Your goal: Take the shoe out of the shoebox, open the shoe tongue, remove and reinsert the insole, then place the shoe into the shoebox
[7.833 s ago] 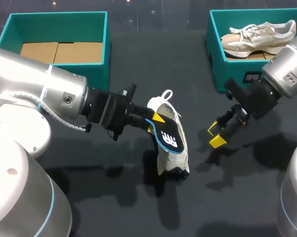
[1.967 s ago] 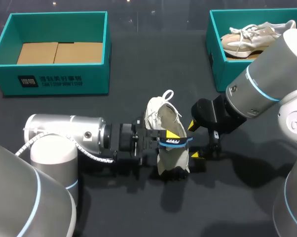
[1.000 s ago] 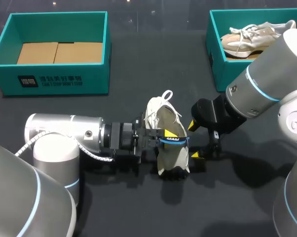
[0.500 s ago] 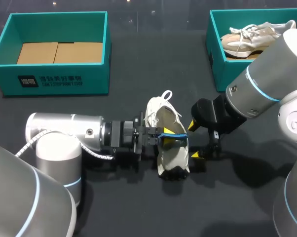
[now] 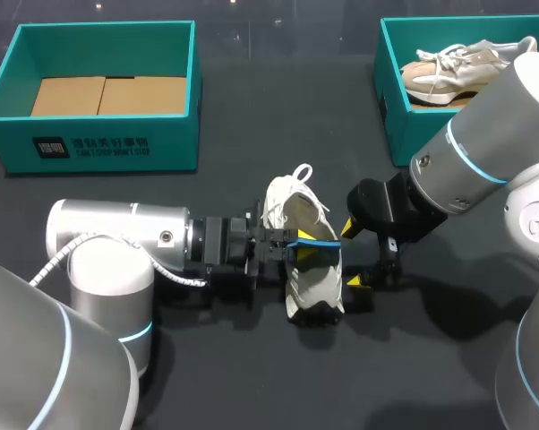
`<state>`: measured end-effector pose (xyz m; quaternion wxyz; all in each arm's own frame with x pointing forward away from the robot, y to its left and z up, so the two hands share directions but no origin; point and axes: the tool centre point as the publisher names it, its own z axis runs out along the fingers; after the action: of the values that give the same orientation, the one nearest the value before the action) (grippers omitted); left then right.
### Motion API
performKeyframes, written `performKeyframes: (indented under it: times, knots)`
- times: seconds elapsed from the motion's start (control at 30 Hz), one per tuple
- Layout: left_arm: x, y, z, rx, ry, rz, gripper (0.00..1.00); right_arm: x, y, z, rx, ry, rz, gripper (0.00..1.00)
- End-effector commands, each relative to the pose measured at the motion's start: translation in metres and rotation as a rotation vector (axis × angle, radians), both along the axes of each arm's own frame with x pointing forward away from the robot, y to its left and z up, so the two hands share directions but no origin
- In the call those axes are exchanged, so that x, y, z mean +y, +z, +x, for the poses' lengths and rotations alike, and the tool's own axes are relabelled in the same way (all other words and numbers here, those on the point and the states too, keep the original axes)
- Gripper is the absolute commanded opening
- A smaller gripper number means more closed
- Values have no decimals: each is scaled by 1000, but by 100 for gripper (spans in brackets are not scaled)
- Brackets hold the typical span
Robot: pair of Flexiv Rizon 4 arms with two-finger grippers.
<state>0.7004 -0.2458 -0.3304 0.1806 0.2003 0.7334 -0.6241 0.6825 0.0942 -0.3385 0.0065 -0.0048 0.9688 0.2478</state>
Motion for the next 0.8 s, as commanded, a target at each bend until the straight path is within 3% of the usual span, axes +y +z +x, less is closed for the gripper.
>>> performKeyframes:
  times: [0.03,0.27,0.47,0.8]
  knots:
    - [-1,-6,2,3,-11,11,0,0,-1,-1,-3,-1,0,100]
    - [2,-4,0,15,-27,8,1,0,-1,-1,-3,-1,0,100]
    - [2,3,-4,16,-45,-10,20,0,-1,-1,-3,-1,0,100]
    - [2,9,-10,17,-57,-30,39,0,-1,-1,-3,-1,0,100]
